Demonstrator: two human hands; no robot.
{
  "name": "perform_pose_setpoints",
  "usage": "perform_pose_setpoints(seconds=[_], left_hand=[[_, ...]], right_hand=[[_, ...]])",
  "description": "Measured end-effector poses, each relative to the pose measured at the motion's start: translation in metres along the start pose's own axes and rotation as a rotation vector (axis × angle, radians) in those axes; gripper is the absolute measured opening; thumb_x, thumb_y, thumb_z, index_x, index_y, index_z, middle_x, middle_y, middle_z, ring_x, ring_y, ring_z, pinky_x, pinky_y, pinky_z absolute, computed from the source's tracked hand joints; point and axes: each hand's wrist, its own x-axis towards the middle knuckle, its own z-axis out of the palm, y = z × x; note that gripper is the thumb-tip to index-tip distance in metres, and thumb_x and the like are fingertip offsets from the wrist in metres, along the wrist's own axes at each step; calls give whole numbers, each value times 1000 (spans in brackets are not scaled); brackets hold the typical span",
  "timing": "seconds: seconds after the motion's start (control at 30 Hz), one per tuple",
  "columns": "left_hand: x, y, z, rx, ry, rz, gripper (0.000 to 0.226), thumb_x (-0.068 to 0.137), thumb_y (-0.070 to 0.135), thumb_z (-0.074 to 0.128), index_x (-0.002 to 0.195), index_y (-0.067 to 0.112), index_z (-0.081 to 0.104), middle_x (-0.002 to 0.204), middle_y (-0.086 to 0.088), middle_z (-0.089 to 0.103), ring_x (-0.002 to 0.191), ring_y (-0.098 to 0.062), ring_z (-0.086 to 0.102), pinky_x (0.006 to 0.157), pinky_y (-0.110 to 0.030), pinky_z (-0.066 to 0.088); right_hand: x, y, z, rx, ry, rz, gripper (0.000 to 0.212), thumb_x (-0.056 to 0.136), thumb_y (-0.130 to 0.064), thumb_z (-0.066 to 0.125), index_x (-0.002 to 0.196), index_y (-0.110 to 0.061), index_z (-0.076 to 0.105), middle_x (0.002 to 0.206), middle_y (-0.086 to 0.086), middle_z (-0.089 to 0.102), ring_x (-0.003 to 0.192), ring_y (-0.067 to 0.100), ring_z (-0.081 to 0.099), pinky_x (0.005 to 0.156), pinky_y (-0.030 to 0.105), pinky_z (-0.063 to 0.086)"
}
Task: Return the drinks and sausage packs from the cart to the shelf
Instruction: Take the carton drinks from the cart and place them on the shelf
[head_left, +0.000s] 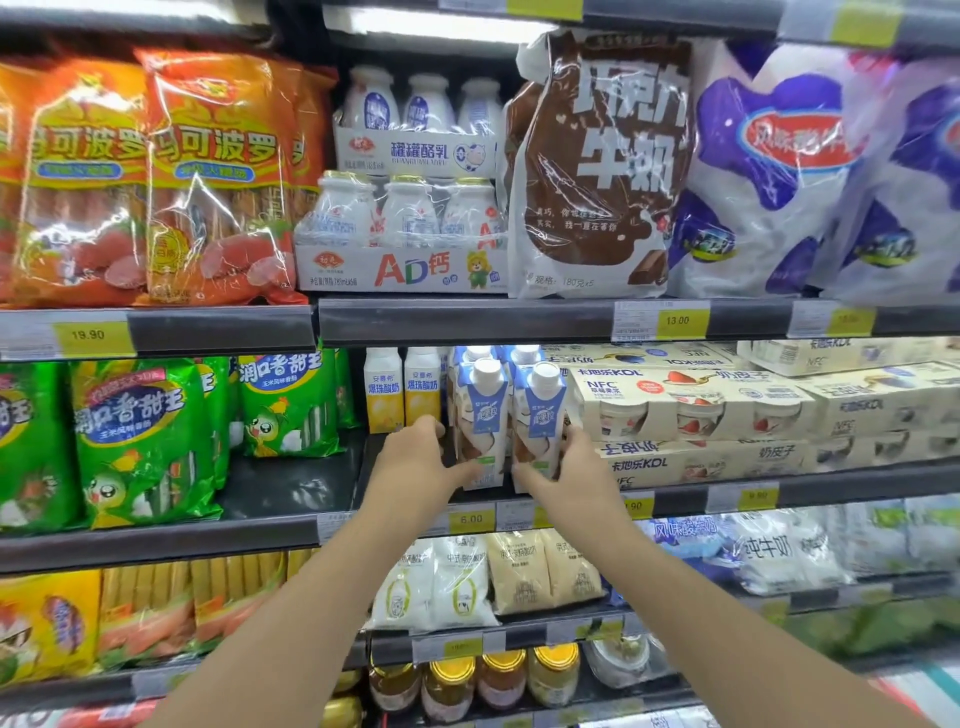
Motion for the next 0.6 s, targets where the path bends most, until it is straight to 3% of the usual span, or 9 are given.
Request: perform_pose_setpoints(seconds=[0.07,0.13,0.2,0.3,0.4,0.6], left_hand=[[-14,-2,-8,90,34,75,48,83,49,71,117,17,59,103,3,64,95,-16,61,86,-36,54],[-31,6,-13,114,57,206,31,90,44,64,108,19,61,96,6,62,90,-14,60,82,-34,55],[-46,23,-9,120,-25,350,21,93,39,60,103,21,62,90,8,62,84,-10,60,77,-30,54],[-56,57,29,281,-270,608,34,95,44,53,119,20,57,109,4,59,98,-14,56,84,-30,49],[-59,93,83,483,-416,812,50,95,47,50,133,14,47,130,-6,53,121,-25,50,99,-40,45],[-77,176,186,604,-564,964,56,92,48,52,132,9,47,128,-12,51,120,-33,51,95,-42,47]], right_hand=[[-18,2,-12,-45,0,-48,40,93,-28,70,124,-26,45,104,-20,56,99,1,58,77,12,43],[-31,10,-26,-133,22,-85,49,94,-30,67,137,-22,46,119,-14,58,112,7,56,95,23,46],[-43,22,-42,-260,31,-104,47,95,-33,64,138,-20,51,128,-7,61,120,11,56,102,28,46],[-59,48,-73,-515,-2,-109,40,97,-34,60,134,-20,56,128,-4,59,121,14,54,101,28,44],[-71,90,-112,-750,-12,-18,43,96,-33,59,135,-17,53,132,2,52,125,22,49,101,34,44],[-125,168,-217,-961,5,275,49,96,-37,57,137,-11,49,135,8,49,125,29,47,102,41,45]])
